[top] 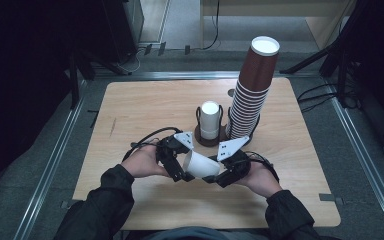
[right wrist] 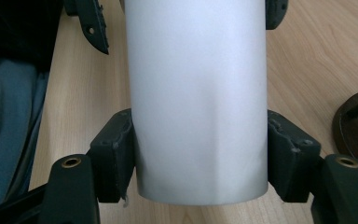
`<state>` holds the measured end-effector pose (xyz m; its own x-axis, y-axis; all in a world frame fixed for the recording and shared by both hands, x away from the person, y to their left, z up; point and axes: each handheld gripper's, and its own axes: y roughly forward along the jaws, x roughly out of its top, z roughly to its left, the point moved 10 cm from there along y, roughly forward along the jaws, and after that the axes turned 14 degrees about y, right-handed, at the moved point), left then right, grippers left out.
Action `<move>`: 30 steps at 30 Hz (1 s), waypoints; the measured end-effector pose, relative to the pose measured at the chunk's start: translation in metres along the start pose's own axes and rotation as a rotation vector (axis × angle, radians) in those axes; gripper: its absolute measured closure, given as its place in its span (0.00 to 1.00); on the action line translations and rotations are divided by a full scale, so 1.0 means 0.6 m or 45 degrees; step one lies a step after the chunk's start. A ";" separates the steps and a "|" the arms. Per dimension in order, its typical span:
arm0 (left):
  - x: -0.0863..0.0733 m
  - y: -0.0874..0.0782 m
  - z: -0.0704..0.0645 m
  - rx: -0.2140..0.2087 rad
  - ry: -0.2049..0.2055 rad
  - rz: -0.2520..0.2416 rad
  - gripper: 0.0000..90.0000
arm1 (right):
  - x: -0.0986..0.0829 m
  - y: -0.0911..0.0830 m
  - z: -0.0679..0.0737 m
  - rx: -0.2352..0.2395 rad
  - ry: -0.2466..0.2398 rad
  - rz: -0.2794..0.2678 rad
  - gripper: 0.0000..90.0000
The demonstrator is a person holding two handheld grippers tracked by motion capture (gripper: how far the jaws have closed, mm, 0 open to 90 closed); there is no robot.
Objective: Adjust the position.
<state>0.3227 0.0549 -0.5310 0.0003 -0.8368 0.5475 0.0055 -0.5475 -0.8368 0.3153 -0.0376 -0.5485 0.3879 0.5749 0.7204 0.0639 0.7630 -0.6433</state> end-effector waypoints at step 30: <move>0.033 -0.024 -0.012 -0.017 -0.086 -0.330 0.24 | 0.026 -0.017 0.020 0.134 0.027 -0.150 0.38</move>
<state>0.3157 0.0462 -0.5078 0.0672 -0.6670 0.7420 0.0013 -0.7437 -0.6685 0.3101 -0.0326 -0.5276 0.4031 0.4742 0.7827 0.0139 0.8520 -0.5233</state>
